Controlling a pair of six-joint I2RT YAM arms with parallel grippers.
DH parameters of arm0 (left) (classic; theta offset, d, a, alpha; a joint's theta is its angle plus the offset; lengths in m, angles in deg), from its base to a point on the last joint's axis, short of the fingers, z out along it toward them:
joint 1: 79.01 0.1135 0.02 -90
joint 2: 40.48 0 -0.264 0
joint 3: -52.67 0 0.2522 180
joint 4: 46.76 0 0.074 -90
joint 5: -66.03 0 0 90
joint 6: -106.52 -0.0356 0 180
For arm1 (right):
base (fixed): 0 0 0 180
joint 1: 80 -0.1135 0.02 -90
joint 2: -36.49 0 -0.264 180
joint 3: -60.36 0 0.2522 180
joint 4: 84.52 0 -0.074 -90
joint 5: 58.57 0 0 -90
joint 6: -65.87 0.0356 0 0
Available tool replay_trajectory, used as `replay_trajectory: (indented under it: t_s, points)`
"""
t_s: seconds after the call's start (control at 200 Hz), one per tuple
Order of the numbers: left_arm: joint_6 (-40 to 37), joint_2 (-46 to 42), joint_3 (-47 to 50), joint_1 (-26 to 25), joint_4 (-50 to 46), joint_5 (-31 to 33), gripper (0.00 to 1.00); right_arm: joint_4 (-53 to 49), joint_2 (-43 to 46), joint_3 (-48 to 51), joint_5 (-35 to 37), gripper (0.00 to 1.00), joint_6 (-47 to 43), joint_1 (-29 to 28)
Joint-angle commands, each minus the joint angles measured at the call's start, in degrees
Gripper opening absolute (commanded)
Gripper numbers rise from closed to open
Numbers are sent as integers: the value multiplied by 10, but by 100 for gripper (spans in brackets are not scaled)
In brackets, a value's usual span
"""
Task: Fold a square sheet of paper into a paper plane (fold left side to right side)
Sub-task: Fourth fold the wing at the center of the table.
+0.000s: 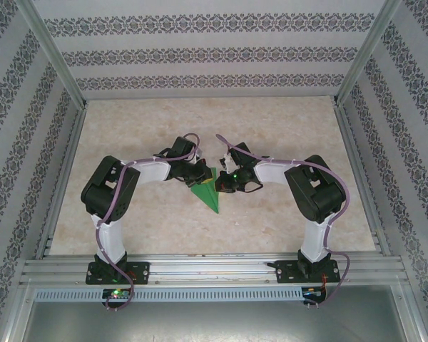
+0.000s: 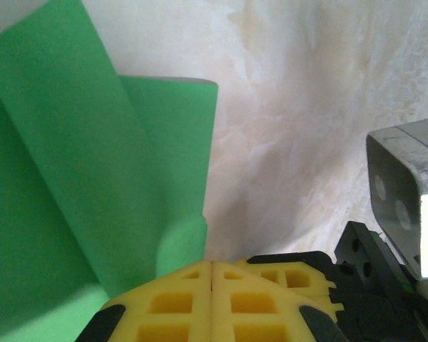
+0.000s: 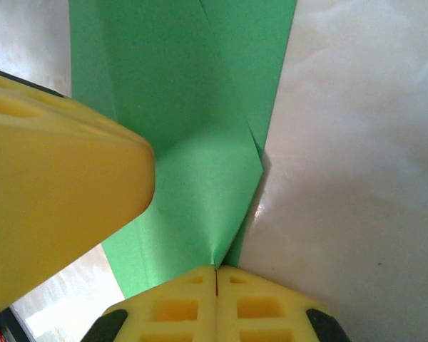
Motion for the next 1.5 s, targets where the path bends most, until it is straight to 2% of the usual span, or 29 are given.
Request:
replay_trajectory:
  t_s: [0.0, 1.084, 1.164, 1.494]
  points:
    - [-15, 6, 1, -4, -29, 18, 1, -54, -34, 9, 56, 0, -11, -5]
    - [-26, 30, 45, -1, -29, 51, 0, -66, -31, -9, 36, 0, -14, -2]
    - [-26, 28, 46, -1, -29, 51, 0, -59, -18, -13, 26, 4, -10, -1]
    - [-25, 25, 49, -1, -28, 53, 0, -55, 63, -21, 5, 33, -2, 26]
